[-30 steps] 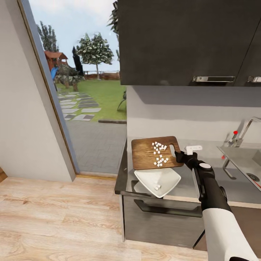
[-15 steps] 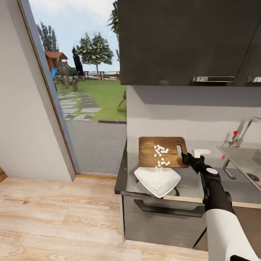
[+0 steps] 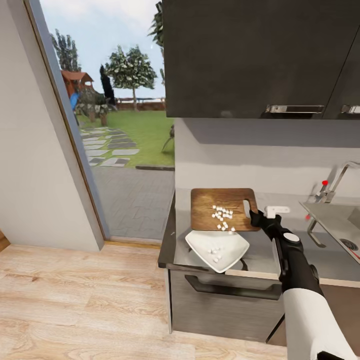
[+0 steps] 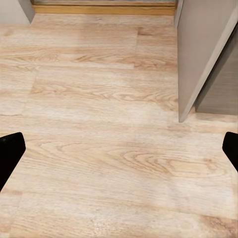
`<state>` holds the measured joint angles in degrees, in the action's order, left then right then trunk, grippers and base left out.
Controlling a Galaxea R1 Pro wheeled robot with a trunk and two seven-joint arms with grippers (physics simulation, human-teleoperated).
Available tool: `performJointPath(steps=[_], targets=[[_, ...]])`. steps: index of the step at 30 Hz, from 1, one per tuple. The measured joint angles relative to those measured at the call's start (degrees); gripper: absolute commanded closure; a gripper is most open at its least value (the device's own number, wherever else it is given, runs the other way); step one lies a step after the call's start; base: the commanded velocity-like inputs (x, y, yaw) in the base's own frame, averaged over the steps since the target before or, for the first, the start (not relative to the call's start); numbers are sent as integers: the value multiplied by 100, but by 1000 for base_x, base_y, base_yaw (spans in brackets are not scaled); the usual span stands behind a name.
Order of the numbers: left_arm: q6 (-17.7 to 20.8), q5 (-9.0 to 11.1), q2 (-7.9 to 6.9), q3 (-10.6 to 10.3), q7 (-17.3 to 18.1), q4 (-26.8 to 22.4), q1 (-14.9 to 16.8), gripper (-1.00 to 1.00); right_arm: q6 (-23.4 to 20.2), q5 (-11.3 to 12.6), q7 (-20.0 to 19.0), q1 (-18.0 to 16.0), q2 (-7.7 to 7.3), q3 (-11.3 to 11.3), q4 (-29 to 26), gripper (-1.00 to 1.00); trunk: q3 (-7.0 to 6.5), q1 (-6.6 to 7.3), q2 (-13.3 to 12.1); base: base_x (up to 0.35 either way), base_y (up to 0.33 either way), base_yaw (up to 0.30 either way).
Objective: In the kitchen, take the Vidalia onion out of the sink, dice it on the chopping board with the paring knife, put the diced onion into the bowl on the countertop, then place both the paring knife and the chopping board into the sink.
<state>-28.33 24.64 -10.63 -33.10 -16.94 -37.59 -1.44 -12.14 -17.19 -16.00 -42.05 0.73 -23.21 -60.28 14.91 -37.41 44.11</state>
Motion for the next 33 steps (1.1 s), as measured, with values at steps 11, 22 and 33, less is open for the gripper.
performJointPath(steps=[11, 22, 33], targets=[[0, 0, 0, 0, 0, -8, 0, -100, 256, -9, 4, 1, 1, -1, 130, 100, 0, 0, 0, 0, 0, 0], [-2, 0, 0, 0, 0, -9, 0, -100, 357, -9, 0, 1, 6, 1, 133, 100, 0, 0, 0, 0, 0, 0], [-2, 0, 0, 0, 0, -1, 0, -100, 357, -10, 0, 1, 6, 1, 142, 100, 0, 0, 0, 0, 0, 0]])
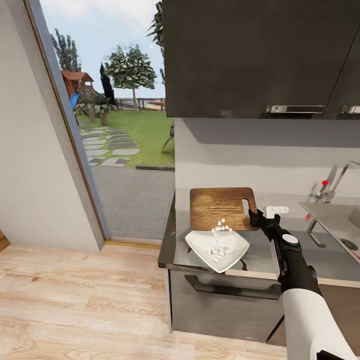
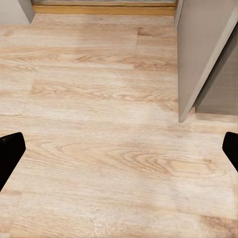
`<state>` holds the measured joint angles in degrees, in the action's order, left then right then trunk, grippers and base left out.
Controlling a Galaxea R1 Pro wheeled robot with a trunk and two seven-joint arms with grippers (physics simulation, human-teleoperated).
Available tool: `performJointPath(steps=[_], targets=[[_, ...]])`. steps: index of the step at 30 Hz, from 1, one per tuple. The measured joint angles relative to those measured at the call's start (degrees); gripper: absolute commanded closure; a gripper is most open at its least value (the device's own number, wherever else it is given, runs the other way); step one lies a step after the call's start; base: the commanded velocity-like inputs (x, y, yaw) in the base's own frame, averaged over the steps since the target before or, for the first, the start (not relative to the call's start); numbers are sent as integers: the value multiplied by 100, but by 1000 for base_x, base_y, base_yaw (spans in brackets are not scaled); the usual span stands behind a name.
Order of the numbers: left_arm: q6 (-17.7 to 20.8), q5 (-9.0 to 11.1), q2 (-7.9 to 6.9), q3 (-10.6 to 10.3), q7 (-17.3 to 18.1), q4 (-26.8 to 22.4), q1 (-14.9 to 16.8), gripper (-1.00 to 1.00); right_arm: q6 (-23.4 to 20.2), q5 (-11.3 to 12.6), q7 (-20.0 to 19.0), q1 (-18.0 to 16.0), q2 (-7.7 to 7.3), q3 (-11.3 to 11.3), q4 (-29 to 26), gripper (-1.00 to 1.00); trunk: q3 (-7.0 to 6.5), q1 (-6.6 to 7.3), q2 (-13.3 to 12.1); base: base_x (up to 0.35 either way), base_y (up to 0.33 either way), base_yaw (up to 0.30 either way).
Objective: In the kitchen, take the Vidalia onion out of the sink, dice it on the chopping board with the paring knife, put the diced onion into the bowl on the countertop, then place both the paring knife and the chopping board into the sink.
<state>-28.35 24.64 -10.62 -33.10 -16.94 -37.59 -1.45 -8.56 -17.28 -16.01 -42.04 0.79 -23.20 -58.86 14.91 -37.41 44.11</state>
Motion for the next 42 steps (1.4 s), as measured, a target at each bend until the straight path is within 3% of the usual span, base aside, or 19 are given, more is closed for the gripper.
performJointPath(steps=[42], targets=[[2, -1, 3, 0, 0, 0, 0, -100, 0, -8, 10, 0, 8, 1, 9, 100, 0, -2, 0, -15, 0, 0]])
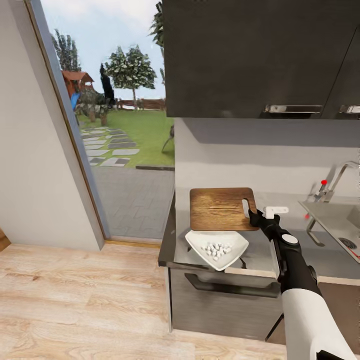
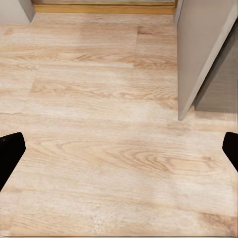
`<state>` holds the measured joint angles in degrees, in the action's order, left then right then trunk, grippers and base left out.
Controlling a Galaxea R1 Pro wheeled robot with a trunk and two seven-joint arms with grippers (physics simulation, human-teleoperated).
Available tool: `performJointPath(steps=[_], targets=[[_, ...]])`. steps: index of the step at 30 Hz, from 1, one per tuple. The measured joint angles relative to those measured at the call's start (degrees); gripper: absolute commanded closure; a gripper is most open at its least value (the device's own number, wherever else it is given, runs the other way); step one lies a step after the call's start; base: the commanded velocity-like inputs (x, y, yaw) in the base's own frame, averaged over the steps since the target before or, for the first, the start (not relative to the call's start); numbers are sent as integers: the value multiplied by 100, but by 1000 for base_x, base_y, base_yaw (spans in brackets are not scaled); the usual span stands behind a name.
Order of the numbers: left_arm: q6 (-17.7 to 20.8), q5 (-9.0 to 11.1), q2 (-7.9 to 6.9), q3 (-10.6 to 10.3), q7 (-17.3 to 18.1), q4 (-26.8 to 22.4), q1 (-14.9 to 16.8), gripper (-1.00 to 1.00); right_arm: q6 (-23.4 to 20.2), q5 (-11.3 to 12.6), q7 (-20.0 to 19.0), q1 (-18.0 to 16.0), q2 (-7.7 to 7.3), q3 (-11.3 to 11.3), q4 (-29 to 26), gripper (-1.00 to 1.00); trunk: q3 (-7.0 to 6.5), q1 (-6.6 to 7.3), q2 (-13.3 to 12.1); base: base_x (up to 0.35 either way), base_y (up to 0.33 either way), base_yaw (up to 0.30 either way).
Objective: In the kitchen, take the Vidalia onion out of the sink, dice it on the chopping board with the paring knife, put the diced onion into the bowl on the countertop, then place both the paring knife and the chopping board into the sink.
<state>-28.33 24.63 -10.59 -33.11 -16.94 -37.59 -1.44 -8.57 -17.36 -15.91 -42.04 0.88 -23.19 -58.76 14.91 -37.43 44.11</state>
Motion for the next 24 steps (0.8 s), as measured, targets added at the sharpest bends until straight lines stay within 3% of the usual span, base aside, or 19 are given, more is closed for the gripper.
performJointPath(steps=[8, 24], targets=[[0, 0, 31, -5, -7, 3, 1, -100, -1, -2, -1, 0, 1, -1, -1, 100, 0, -1, 0, -265, -152, 0], [0, 1, 41, -11, -9, 10, 1, -100, -2, -10, -1, 1, 1, 0, 1, 100, 1, 2, 0, -9, -252, 0]])
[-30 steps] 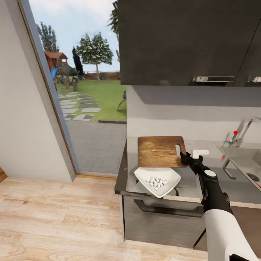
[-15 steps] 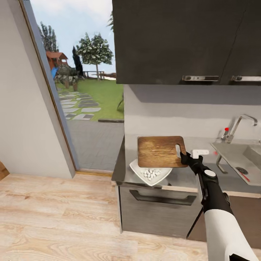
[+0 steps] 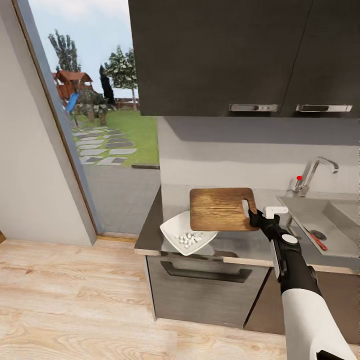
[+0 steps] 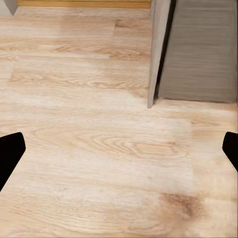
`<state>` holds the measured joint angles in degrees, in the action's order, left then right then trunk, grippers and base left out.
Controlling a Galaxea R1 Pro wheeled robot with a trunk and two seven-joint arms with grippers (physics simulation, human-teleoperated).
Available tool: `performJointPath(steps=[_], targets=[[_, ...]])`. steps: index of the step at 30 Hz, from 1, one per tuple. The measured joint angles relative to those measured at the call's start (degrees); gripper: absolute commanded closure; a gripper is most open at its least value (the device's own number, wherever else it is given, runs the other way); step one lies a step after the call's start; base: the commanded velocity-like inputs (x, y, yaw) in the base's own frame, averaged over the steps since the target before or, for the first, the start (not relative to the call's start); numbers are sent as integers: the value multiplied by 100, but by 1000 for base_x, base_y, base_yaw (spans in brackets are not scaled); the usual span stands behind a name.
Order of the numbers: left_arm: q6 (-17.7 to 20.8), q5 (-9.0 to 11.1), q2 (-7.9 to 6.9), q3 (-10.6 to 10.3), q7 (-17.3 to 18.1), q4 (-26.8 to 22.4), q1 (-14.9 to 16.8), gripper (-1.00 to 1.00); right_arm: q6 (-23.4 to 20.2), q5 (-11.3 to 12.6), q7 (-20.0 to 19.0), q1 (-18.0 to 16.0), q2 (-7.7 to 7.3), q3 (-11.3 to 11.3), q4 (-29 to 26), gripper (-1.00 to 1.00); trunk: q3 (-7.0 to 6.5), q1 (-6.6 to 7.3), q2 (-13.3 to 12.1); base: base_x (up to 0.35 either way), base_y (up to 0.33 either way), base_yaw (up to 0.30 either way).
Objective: In the kitchen, take the Vidalia onion out of the sink, dice it on the chopping board with the paring knife, put the diced onion into the bowl on the countertop, then place both the paring knife and the chopping board into the sink.
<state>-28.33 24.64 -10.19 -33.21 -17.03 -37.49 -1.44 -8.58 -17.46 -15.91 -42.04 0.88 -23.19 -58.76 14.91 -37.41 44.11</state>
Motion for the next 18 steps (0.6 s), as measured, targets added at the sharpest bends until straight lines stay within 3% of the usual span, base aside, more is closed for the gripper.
performJointPath(steps=[18], targets=[[0, 0, 1, 2, 0, 0, 0, -100, -5, -1, 4, 0, 1, 1, 1, 100, -7, 0, -1, 0, -256, -26]])
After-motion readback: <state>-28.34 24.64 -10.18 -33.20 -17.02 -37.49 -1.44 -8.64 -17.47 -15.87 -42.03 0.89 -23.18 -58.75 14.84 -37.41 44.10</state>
